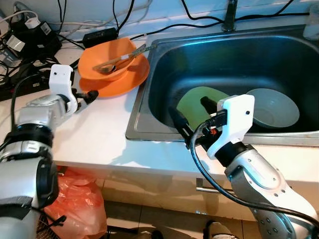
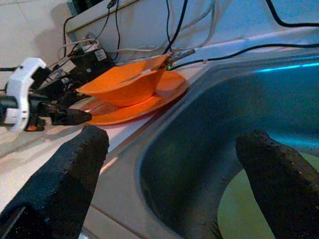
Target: Kitchen organization
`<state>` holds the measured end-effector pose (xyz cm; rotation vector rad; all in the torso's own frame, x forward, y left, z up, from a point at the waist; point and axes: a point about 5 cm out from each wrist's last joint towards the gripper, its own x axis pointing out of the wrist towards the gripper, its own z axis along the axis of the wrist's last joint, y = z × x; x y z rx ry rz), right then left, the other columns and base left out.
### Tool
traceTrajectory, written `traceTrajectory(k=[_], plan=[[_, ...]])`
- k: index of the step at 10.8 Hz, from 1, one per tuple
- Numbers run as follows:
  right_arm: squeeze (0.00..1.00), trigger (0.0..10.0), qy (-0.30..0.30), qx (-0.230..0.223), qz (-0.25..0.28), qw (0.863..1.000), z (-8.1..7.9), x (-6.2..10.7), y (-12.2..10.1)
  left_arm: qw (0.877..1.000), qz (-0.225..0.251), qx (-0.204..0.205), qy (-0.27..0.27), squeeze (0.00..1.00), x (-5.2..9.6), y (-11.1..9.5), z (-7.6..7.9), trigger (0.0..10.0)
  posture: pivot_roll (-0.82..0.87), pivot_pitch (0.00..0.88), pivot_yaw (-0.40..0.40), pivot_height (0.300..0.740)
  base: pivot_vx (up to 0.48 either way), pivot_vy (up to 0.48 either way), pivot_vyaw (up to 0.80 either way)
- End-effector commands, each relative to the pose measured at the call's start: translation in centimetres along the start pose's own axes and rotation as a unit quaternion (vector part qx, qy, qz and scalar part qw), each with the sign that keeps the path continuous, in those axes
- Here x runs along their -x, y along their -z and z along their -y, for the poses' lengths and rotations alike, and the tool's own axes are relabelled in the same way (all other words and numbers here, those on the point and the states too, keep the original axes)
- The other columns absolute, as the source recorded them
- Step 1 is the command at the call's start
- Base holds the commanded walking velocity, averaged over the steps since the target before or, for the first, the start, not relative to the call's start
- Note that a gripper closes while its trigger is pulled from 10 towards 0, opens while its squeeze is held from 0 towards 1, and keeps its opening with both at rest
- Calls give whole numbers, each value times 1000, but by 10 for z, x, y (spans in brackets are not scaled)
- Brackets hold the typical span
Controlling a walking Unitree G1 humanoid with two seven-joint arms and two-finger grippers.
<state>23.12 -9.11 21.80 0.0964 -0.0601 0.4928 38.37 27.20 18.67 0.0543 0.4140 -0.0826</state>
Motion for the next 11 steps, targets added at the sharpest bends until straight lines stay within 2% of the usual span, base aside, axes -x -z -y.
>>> traceTrajectory(k=[1, 3, 5, 6, 8, 10, 11], plan=[[310, 10000, -13, -1, 1, 1000, -4, -1, 1, 994, -112, 5, -2, 0, 3, 49, -8, 10000, -49, 138, 208, 740, 0, 0, 0], [306, 10000, -19, -2, 2, 1000, -4, -3, 2, 992, -128, 2, 15, 0, 10, 54, -11, 10000, -22, 134, 200, 740, 0, 0, 0], [310, 10000, -33, -5, 2, 999, -5, -8, 4, 990, -137, -5, 37, 0, 25, 56, -6, 10000, 26, 127, 183, 740, 0, 0, 0], [310, 10000, -35, -5, 2, 999, -5, -9, 5, 990, -137, -5, 38, 0, 27, 56, -6, 10000, 40, 126, 179, 740, 0, 0, 0], [306, 10000, -60, -9, 4, 998, -8, -18, 7, 991, -127, -1, 32, 0, 51, 49, -6, 10000, 95, 119, 154, 740, 0, 0, 0], [306, 10000, -74, -11, 7, 997, -10, -25, 7, 993, -114, 5, 24, 0, 60, 43, -1, 10000, 125, 117, 132, 740, 0, 0, 0], [310, 10000, -78, -11, 8, 997, -11, -28, 8, 995, -96, 6, 28, 0, 56, 41, 5, 10000, 124, 111, 127, 740, 0, 0, 0]])
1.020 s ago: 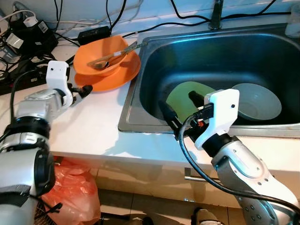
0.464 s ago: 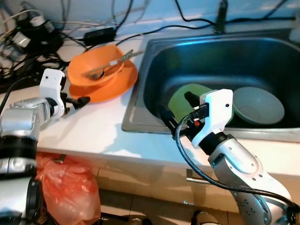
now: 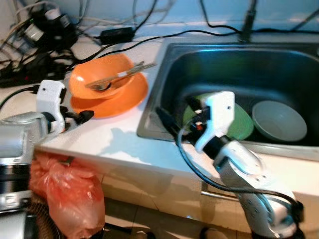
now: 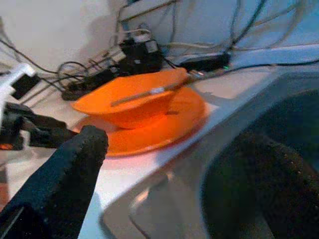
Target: Kitchen organization
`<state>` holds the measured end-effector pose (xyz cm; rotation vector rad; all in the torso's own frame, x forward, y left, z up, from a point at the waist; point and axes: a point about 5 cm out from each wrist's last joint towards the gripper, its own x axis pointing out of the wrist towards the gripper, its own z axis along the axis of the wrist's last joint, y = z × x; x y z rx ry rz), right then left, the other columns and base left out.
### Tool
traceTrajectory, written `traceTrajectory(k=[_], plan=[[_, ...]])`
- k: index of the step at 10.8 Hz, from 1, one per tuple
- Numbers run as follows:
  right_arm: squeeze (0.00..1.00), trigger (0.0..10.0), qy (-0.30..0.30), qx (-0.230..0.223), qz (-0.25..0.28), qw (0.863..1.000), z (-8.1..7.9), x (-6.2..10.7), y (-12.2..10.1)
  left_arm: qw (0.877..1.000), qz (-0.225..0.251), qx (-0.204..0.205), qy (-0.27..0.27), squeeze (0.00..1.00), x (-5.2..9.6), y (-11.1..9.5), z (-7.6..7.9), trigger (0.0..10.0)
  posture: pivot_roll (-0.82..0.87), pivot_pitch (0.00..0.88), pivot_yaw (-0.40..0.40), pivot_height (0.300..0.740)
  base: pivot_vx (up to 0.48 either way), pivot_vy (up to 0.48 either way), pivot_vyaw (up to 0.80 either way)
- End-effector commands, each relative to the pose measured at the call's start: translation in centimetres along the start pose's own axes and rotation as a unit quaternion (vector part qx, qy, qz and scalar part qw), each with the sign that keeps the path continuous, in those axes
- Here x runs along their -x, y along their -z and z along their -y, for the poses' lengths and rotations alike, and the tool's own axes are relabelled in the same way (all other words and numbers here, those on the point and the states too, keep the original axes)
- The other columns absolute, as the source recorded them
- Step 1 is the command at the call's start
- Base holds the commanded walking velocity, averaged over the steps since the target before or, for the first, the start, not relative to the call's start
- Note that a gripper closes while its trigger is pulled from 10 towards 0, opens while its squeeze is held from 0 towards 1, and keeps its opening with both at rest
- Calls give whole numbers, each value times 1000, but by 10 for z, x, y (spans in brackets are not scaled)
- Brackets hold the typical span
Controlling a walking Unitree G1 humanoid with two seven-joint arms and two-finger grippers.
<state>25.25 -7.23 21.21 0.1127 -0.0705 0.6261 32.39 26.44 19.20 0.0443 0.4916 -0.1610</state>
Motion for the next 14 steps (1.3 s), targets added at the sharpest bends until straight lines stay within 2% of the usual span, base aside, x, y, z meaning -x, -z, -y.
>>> traceTrajectory(k=[1, 3, 4, 5, 8, 10, 11, 12, 14], plan=[[306, 10000, -12, -1, 5, 1000, -4, -3, 0, 999, -36, 16, -18, 0, -4, 20, -3, 10000, 121, 107, 127, 740, 0, 0, 0], [310, 10000, -7, 3, 10, 1000, -1, -4, -1, 998, 21, 35, -38, 0, -10, 9, 2, 10000, 106, 96, 129, 740, 0, 0, 0], [310, 10000, -3, 6, 15, 1000, 1, -6, -2, 996, 65, 54, -28, 0, -20, -2, 14, 10000, 96, 89, 125, 740, 0, 0, 0], [306, 10000, -3, 9, 17, 1000, 3, -7, -3, 995, 80, 63, -21, 0, -24, -4, 16, 10000, 85, 78, 123, 740, 0, 0, 0], [306, 10000, -2, 20, 21, 1000, 9, -10, -5, 992, 114, 63, 9, 0, -43, -19, 54, 10000, 63, 47, 112, 740, 0, 0, 0], [310, 10000, -5, 26, 25, 999, 11, -14, -8, 986, 148, 78, 23, 0, -42, -26, 78, 10000, 63, 33, 100, 740, 0, 0, 0], [306, 10000, -7, 28, 28, 999, 10, -14, -8, 984, 161, 78, 27, 0, -43, -22, 87, 10000, 58, 28, 94, 740, 0, 0, 0], [306, 10000, -7, 28, 28, 999, 12, -15, -8, 983, 168, 68, 25, 0, -44, -21, 91, 10000, 53, 24, 91, 740, 0, 0, 0], [306, 10000, -6, 38, 24, 999, 14, -14, -8, 983, 165, 78, 6, 0, -43, -10, 100, 10000, 45, 17, 83, 740, 0, 0, 0]])
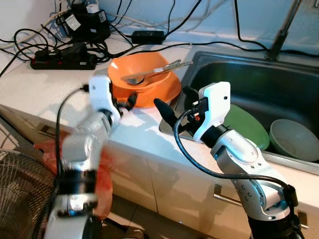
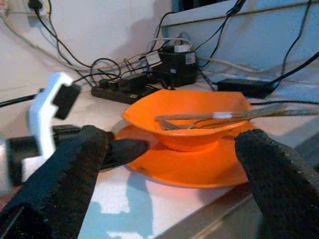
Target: Kitchen organization
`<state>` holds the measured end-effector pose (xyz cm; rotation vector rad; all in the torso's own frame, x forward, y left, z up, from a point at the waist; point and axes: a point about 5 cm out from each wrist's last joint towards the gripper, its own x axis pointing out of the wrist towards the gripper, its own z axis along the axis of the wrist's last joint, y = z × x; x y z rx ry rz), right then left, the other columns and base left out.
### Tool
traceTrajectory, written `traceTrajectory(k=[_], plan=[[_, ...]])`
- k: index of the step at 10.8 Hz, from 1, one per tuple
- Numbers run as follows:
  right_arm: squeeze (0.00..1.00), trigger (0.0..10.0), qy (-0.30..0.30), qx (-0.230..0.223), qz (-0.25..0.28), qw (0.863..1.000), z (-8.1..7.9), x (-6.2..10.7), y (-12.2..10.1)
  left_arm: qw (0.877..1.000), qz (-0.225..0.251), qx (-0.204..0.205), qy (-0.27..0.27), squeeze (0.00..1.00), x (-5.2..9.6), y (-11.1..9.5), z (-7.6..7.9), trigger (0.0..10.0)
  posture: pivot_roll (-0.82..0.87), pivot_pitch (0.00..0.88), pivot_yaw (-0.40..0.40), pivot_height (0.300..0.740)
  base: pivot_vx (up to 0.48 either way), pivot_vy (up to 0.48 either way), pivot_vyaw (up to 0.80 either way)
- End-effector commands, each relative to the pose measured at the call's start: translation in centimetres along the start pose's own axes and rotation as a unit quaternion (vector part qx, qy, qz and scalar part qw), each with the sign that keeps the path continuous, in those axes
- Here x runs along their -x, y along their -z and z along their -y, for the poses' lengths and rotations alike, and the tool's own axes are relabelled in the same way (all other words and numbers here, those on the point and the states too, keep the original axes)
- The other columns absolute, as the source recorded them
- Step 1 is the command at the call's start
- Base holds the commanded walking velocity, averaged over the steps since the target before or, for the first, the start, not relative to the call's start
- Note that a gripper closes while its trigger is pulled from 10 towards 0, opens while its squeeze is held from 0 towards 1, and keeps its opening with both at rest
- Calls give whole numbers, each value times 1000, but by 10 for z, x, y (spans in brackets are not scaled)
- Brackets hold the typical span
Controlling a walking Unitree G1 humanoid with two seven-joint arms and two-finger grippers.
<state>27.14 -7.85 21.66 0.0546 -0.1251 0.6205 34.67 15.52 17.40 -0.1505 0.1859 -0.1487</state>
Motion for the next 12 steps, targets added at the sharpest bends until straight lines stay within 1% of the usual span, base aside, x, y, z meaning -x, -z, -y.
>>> traceTrajectory(k=[1, 2, 3, 4, 5, 6, 7, 8, 9, 10, 12], plan=[[310, 10000, -5, 5, 6, 1000, 1, -1, -2, 1000, 7, -11, -16, 0, 5, -2, -2, 10000, 46, 14, 77, 740, 0, 0, 0], [310, 10000, -5, 6, 5, 1000, 2, -1, -2, 1000, 13, -18, -17, 0, 9, -1, -1, 10000, 48, 12, 72, 740, 0, 0, 0], [310, 10000, -7, 9, 4, 1000, 4, -2, -2, 999, 32, -38, 1, 0, 15, 0, 7, 10000, 50, 7, 62, 740, 0, 0, 0], [306, 10000, -8, 10, 4, 1000, 5, -3, -3, 998, 42, -32, 24, 0, 17, 1, 15, 10000, 51, 6, 57, 740, 0, 0, 0], [306, 10000, -8, 11, 3, 1000, 6, -3, -2, 995, 69, -29, 59, 0, 17, -3, 24, 10000, 46, 3, 49, 740, 0, 0, 0], [306, 10000, -6, 14, 3, 1000, 6, -2, -2, 992, 88, -35, 86, 0, 18, -5, 31, 10000, 40, 2, 46, 740, 0, 0, 0], [314, 10000, 2, 14, 3, 1000, 8, -1, -2, 990, 97, -37, 98, 0, 17, -5, 35, 10000, 31, 0, 44, 740, 0, 0, 0], [310, 10000, 25, 15, 4, 1000, 12, 2, -1, 987, 111, -36, 114, 0, 15, -6, 44, 10000, 22, 0, 46, 740, 0, 0, 0], [310, 10000, 47, 13, 6, 999, 15, 4, 0, 984, 123, -39, 121, 0, 14, -7, 50, 10000, 18, 0, 48, 740, 0, 0, 0], [302, 10000, 70, 12, 4, 998, 20, 6, 1, 985, 121, -21, 119, 0, 11, -5, 54, 10000, 6, 0, 53, 740, 0, 0, -419], [290, 10000, 87, 14, 3, 996, 23, 8, 2, 986, 119, -8, 116, 0, 8, -1, 57, 10000, -7, 0, 58, 740, 0, 0, -788]])
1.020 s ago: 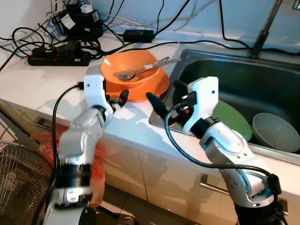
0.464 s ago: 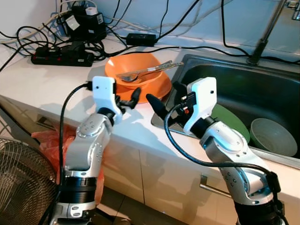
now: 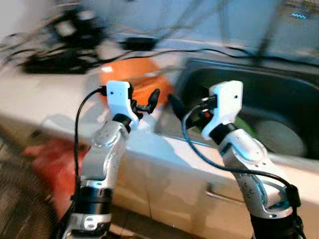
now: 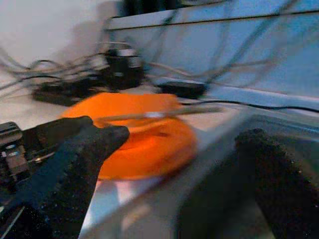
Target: Kitchen organization
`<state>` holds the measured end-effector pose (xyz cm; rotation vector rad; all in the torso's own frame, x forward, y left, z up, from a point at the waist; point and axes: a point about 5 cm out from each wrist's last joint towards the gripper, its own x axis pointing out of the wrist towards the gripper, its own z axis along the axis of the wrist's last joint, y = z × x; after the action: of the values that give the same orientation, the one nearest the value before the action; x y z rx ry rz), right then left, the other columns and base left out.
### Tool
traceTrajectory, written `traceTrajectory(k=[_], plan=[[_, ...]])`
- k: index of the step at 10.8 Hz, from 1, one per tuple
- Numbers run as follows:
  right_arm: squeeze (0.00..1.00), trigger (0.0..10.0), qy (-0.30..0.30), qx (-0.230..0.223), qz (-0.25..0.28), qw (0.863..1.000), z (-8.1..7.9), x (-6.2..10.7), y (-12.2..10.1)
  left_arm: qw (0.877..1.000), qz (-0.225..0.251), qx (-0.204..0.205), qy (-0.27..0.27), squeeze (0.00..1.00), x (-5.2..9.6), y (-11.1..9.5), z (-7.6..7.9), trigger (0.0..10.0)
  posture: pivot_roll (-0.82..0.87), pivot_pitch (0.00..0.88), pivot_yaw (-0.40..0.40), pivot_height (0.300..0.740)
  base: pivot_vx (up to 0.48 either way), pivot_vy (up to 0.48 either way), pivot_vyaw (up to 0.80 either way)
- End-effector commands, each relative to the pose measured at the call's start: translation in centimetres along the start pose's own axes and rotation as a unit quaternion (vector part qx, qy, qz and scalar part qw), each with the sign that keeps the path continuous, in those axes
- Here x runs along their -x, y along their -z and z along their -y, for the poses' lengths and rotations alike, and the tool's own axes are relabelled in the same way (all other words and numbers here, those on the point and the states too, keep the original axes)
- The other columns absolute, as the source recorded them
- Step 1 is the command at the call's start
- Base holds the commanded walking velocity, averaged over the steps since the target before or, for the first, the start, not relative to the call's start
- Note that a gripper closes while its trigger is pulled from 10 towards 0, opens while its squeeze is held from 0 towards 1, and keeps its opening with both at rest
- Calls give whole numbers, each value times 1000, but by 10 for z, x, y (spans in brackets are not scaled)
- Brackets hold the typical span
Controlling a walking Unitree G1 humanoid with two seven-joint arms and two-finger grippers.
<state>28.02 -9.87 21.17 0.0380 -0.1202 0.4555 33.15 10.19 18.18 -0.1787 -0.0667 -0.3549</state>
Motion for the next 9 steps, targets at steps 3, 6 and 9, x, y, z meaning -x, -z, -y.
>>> traceTrajectory(k=[3, 6, 9], plan=[[278, 10000, 13, 2, 7, 1000, 2, 1, -2, 1000, 3, 5, -4, 0, -9, 2, 5, 10000, -19, 0, 62, 740, 0, 0, -788], [278, 10000, 12, 5, 6, 1000, 1, 1, -1, 999, 0, -6, -32, 0, -12, 7, 2, 10000, -25, 0, 63, 740, 0, 0, -465], [286, 10000, 11, 7, 6, 1000, -1, 1, -1, 996, -3, -28, -82, 0, -16, 5, -10, 10000, -33, 0, 69, 740, 0, 0, 0]])
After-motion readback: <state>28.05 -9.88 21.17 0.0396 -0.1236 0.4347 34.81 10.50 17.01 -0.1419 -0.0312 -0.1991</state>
